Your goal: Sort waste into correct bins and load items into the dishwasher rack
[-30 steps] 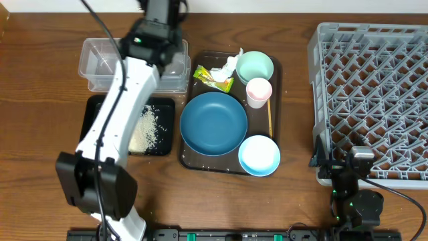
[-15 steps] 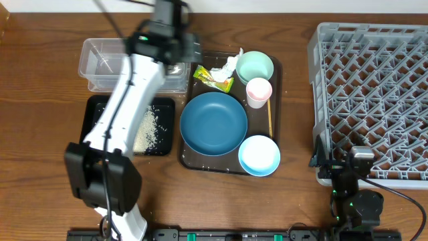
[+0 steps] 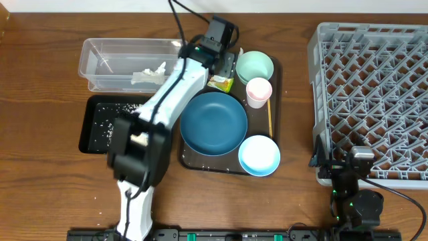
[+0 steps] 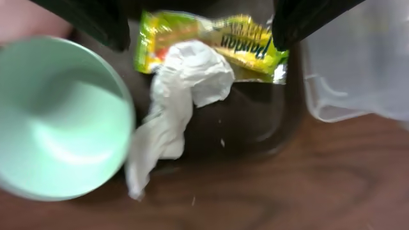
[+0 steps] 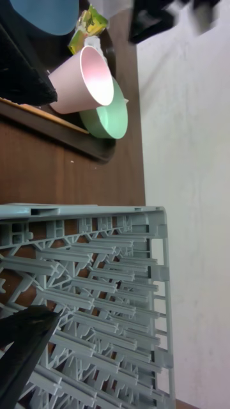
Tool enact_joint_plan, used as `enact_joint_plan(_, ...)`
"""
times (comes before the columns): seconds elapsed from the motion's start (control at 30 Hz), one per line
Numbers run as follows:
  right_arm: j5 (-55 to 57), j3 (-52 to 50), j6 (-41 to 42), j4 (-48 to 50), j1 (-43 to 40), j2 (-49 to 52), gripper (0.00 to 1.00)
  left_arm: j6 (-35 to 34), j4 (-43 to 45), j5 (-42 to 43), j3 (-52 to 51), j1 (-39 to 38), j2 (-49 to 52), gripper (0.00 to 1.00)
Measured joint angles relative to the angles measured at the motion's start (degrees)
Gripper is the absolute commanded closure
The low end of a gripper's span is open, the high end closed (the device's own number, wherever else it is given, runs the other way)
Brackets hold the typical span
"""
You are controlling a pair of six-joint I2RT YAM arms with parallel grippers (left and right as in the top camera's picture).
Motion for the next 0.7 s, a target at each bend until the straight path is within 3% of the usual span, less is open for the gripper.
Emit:
enact_joint_plan(0.47, 0.0, 0.0, 0.0, 0.0, 0.0, 0.0, 0.01, 3.34, 4.46, 0.02, 0.0, -0.11, 6.23, 0.31)
enact_joint_plan(0.67, 0.0, 0.0, 0.0, 0.0, 0.0, 0.0, 0.01, 4.07, 4.61, 0.02, 0.0, -0.11, 8.7, 0.38)
enact_joint_plan(0.7, 0.0, 0.0, 0.0, 0.0, 0.0, 0.0, 0.01, 4.13, 4.61, 0.02, 0.0, -0.11, 9.07, 0.43)
